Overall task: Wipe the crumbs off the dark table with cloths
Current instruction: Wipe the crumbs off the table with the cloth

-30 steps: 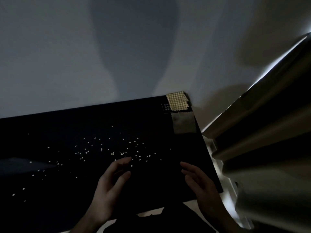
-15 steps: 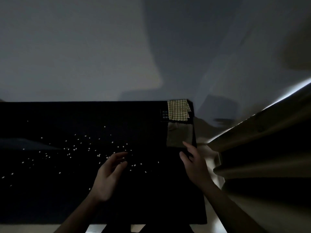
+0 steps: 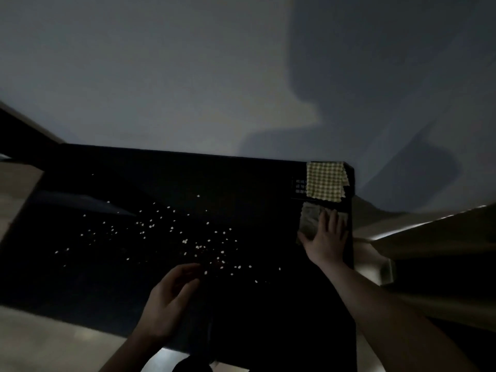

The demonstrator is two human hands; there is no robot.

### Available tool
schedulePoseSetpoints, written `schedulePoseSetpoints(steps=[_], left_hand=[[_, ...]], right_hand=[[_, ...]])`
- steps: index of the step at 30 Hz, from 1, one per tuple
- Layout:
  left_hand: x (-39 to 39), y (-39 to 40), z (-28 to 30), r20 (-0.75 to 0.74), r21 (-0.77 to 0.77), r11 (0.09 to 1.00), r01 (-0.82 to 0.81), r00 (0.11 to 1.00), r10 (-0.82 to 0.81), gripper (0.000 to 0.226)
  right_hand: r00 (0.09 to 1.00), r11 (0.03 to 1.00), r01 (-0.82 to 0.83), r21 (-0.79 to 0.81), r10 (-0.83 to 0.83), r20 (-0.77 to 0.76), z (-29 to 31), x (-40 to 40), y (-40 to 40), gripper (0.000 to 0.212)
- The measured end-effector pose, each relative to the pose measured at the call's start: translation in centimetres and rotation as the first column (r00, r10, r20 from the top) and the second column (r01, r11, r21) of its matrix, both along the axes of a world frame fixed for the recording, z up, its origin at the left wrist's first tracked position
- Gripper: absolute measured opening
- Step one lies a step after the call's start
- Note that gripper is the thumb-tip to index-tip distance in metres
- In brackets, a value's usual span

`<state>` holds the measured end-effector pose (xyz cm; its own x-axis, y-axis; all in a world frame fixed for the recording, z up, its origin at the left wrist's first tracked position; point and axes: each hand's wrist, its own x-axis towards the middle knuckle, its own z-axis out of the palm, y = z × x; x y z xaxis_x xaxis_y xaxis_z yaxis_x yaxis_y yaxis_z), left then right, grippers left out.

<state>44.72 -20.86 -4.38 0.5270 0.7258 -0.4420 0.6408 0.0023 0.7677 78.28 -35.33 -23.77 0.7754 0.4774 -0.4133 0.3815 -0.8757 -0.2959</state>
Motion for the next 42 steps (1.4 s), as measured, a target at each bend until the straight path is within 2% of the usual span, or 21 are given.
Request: schedulePoseSetpoints(steps=[3, 5, 8, 11, 15, 18, 19, 20, 22, 23, 25, 27, 28, 30, 31, 33, 34, 36, 37, 41, 42], left_hand=[[-1.3, 0.3, 0.2, -0.023, -0.009, 1.000, -0.026, 0.999, 0.026, 0.026], [-2.2, 0.7, 0.2, -0.038, -0.011, 1.000, -0.012, 0.999, 0.012, 0.026], [-3.6, 1.6, 0.5, -0.049, -0.019, 1.000, 0.007, 0.999, -0.008, 0.026], [-5.4, 2.9, 0.9, -0.033, -0.025, 0.999, 0.024, 0.999, -0.024, 0.026], [-8.4, 4.8, 2.1, 0.037, -0.059, 0.997, 0.055, 0.998, -0.053, 0.029], [-11.0, 6.5, 3.2, 0.110, -0.083, 0.991, 0.109, 0.989, -0.100, 0.031], [-12.0, 7.2, 3.5, 0.139, -0.092, 0.987, 0.132, 0.983, -0.118, 0.031], [-13.0, 8.1, 3.8, 0.167, -0.103, 0.982, 0.157, 0.976, -0.139, 0.031], [-15.0, 10.1, 4.2, 0.213, -0.121, 0.971, 0.204, 0.961, -0.175, 0.032], [-16.2, 11.1, 4.3, 0.230, -0.129, 0.966, 0.222, 0.955, -0.189, 0.032], [-18.4, 13.1, 4.5, 0.254, -0.121, 0.961, 0.247, 0.944, -0.211, 0.032], [-20.5, 15.0, 4.8, 0.271, -0.116, 0.961, 0.249, 0.939, -0.210, 0.032], [-21.6, 15.8, 5.2, 0.277, -0.123, 0.962, 0.245, 0.939, -0.203, 0.032], [-23.5, 16.9, 5.8, 0.294, -0.119, 0.965, 0.235, 0.936, -0.192, 0.032], [-24.3, 17.2, 6.1, 0.299, -0.113, 0.968, 0.226, 0.936, -0.183, 0.032], [-25.7, 17.4, 6.5, 0.306, -0.111, 0.975, 0.194, 0.940, -0.152, 0.032], [-26.4, 17.3, 6.7, 0.308, -0.111, 0.979, 0.173, 0.942, -0.132, 0.032], [-27.9, 16.6, 6.9, 0.306, -0.100, 0.985, 0.142, 0.946, -0.106, 0.034], [-28.8, 16.1, 6.9, 0.299, -0.094, 0.987, 0.129, 0.949, -0.095, 0.035], [-33.0, 13.8, 6.2, 0.241, -0.082, 0.995, 0.053, 0.970, -0.032, 0.038], [-34.1, 13.3, 6.1, 0.211, -0.065, 0.996, 0.053, 0.977, -0.038, 0.038]], right_hand=[[0.996, 0.986, -0.060, 0.155, 0.048, 0.079, -1.0, -2.4, -1.2, 0.066], [0.997, 0.966, -0.055, 0.253, 0.040, 0.064, -1.4, -3.7, -2.1, 0.059], [0.974, 0.925, 0.181, 0.333, -0.120, -0.194, 1.8, -5.3, -2.1, 0.046], [0.855, 0.831, 0.432, 0.350, -0.254, -0.452, 6.1, -8.3, -1.7, 0.046], [0.825, 0.696, 0.524, 0.491, -0.272, -0.495, 12.3, -16.3, -0.9, 0.046], [0.790, 0.651, 0.564, 0.508, -0.245, -0.562, 15.9, -22.8, 0.5, 0.044], [0.776, 0.633, 0.579, 0.514, -0.235, -0.585, 16.8, -24.8, 1.1, 0.046], [0.763, 0.616, 0.595, 0.517, -0.229, -0.605, 17.5, -26.7, 1.6, 0.061], [0.743, 0.588, 0.632, 0.504, -0.276, -0.610, 17.8, -30.6, 2.7, 0.113], [0.726, 0.567, 0.654, 0.500, -0.285, -0.626, 17.9, -32.5, 3.3, 0.125], [0.668, 0.524, 0.711, 0.469, -0.293, -0.684, 17.8, -35.9, 4.4, 0.132], [0.663, 0.517, 0.717, 0.468, -0.297, -0.687, 18.9, -38.9, 5.7, 0.134], [0.663, 0.508, 0.716, 0.479, -0.280, -0.694, 19.3, -40.2, 6.2, 0.125], [0.633, 0.474, 0.745, 0.470, -0.277, -0.723, 20.9, -42.5, 7.1, 0.091], [0.638, 0.475, 0.740, 0.476, -0.272, -0.721, 21.4, -43.4, 7.4, 0.090], [0.658, 0.488, 0.721, 0.492, -0.261, -0.706, 21.8, -44.8, 7.8, 0.111], [0.661, 0.480, 0.717, 0.504, -0.242, -0.710, 21.8, -45.3, 7.7, 0.103], [0.687, 0.511, 0.673, 0.535, -0.162, -0.708, 22.6, -46.5, 8.3, 0.044], [0.697, 0.531, 0.655, 0.537, -0.150, -0.702, 22.2, -46.9, 8.4, 0.033], [0.722, 0.598, 0.594, 0.539, -0.100, -0.685, 22.2, -48.7, 8.8, 0.038], [0.728, 0.612, 0.581, 0.536, -0.098, -0.678, 21.8, -49.1, 8.8, 0.048]])
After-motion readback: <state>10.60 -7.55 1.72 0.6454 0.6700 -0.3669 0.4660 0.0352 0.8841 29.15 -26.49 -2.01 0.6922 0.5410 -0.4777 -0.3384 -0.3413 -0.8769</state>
